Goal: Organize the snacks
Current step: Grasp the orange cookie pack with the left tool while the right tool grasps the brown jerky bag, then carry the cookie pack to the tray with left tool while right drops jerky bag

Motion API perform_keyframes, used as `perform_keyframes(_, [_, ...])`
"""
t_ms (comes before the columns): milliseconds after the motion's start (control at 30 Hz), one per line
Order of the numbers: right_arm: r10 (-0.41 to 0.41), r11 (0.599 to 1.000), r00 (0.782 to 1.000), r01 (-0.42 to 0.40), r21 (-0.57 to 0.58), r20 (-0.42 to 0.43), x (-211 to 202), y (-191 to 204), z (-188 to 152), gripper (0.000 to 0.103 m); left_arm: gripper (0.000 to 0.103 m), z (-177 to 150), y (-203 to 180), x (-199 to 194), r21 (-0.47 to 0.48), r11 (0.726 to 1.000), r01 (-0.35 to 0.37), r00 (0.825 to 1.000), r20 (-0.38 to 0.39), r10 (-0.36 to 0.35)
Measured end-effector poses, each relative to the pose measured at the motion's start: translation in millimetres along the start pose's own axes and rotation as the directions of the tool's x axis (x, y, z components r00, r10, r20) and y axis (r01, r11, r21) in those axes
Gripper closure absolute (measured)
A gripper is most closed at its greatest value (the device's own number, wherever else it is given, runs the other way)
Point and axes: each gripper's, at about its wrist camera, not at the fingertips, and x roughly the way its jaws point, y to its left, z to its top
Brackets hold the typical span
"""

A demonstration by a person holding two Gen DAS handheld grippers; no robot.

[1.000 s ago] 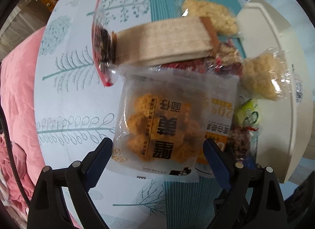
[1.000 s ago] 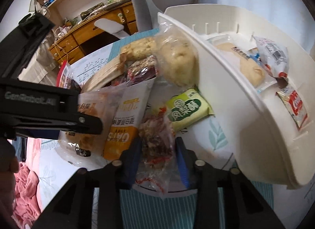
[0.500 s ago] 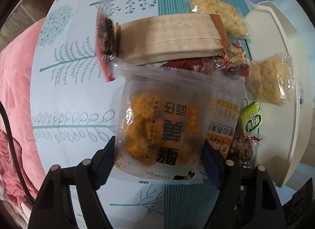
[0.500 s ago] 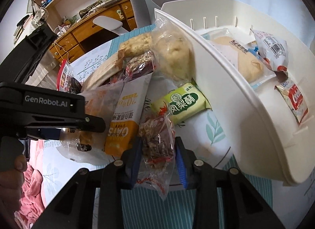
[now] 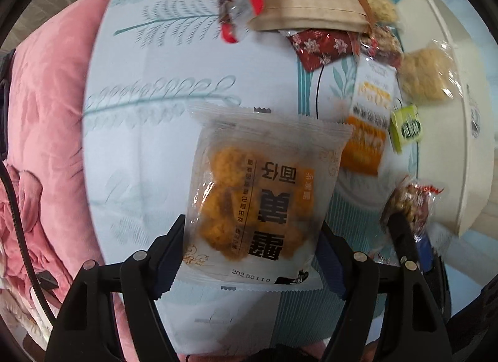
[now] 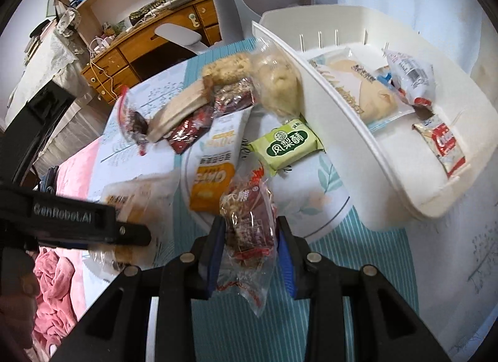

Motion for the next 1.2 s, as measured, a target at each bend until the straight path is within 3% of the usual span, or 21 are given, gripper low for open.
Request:
perform_keyframes(233, [0.011, 0.999, 0.998, -0.007, -0.046, 0.068, -42, 13, -9, 0.070, 0.028, -47, 29, -41, -0.002, 1.000, 0.030, 0.997, 0.073, -0.030])
perform_keyframes(367, [0.014, 0.997, 0.993, -0.005, -0.078, 0.121, -69, 17, -19, 0.070, 0.028, -61, 31, -69, 0.002, 0.998, 0.064, 0.991, 0.119, -0.064])
perform_keyframes(433, [0.016, 0.996, 0.989, -0.002, -0.091, 0.147, -84, 18, -23, 0.070, 0.028, -81, 24, -106, 0.004, 0.997, 0.081, 0.987, 0.141, -0.081])
perform_keyframes(600, [0.018, 0.993, 0.980, 0.006, -0.118, 0.199, -115, 16, -33, 0.070, 0.028, -109, 20, -132, 0.019, 0.994, 0.108, 0.977, 0.186, -0.110])
perform_keyframes(867, [0.051, 0.986, 0.960, -0.005, -0.166, 0.276, -149, 1, -29, 0.070, 0.028, -136, -14, -160, 0.041, 0.992, 0.122, 0.957, 0.258, -0.129])
perform_keyframes(1200, [0.088, 0.972, 0.946, -0.013, -0.235, 0.312, -171, -54, 4, 0.070, 0.028, -135, -91, -180, 0.034, 0.980, 0.195, 0.919, 0.344, -0.195])
